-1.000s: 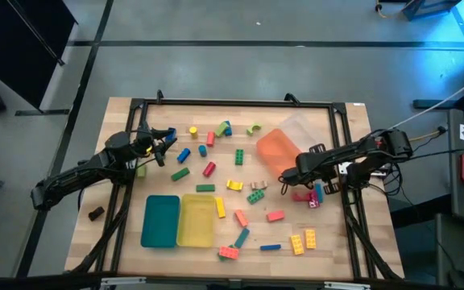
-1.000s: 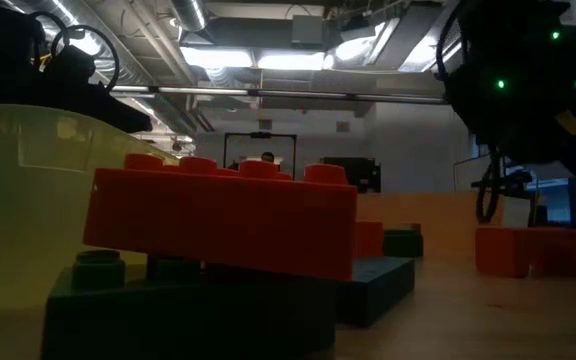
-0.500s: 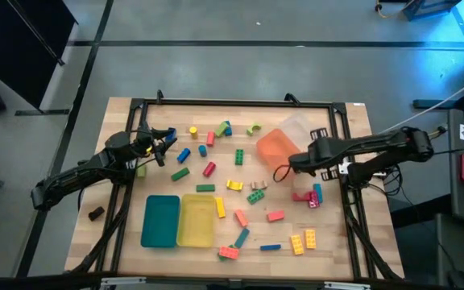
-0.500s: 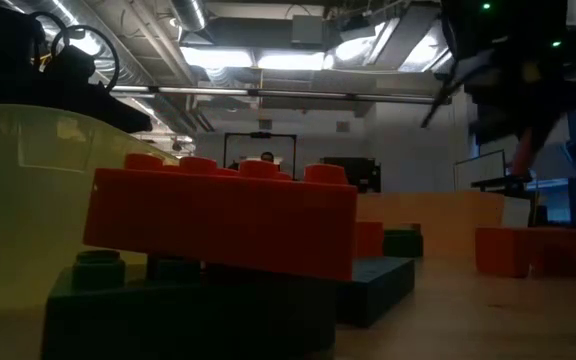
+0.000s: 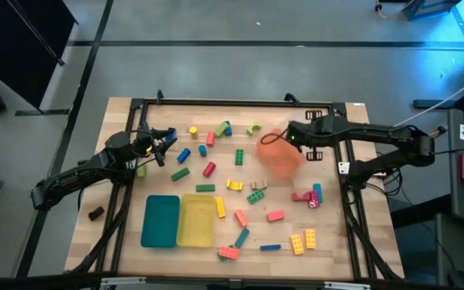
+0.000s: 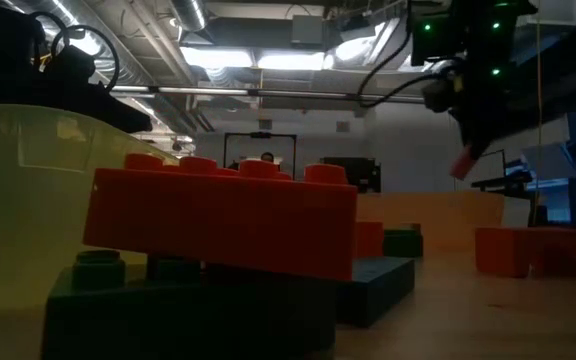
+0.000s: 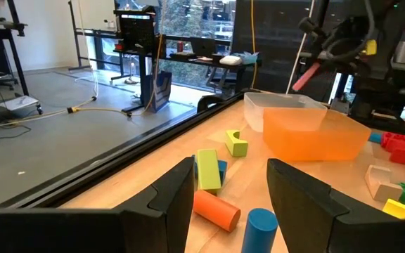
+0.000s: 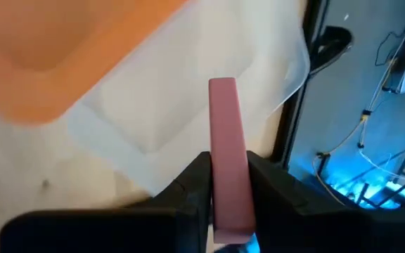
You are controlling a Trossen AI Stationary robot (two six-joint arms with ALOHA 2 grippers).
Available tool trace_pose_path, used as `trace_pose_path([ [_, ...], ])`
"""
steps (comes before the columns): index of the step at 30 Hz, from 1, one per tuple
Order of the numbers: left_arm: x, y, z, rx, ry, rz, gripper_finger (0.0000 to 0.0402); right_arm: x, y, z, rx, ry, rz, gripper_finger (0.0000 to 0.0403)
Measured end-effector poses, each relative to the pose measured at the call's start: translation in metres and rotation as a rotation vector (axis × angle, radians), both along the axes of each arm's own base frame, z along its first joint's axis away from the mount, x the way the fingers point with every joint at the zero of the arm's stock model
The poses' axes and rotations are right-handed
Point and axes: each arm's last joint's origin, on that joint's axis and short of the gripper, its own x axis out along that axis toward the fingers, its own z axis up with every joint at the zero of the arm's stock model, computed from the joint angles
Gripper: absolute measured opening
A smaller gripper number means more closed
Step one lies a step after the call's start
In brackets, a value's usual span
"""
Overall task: Sort blocks by size
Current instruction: Put the pink rectangle block into the transparent bin, then put the green cylinder block into the blue bin
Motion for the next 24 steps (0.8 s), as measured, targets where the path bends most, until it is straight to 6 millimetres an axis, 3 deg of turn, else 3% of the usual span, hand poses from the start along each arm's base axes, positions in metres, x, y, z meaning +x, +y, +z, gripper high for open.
trace_pose_path([
  [11, 0.000, 0.000, 0.000, 0.000, 0.000, 0.000, 0.0164, 0.001, -0.011, 0.000, -0.005, -0.057, -0.045, 0.0089],
  [21, 0.000, 0.000, 0.001, -0.087, -0.050, 0.006, 0.0164, 0.002, -0.010, 0.000, 0.024, -0.068, -0.039, 0.0147],
  [24, -0.001, -0.001, 0.011, -0.087, -0.076, 0.006, 0.0164, 0.002, -0.010, 0.000, 0.025, -0.068, -0.039, 0.0156],
])
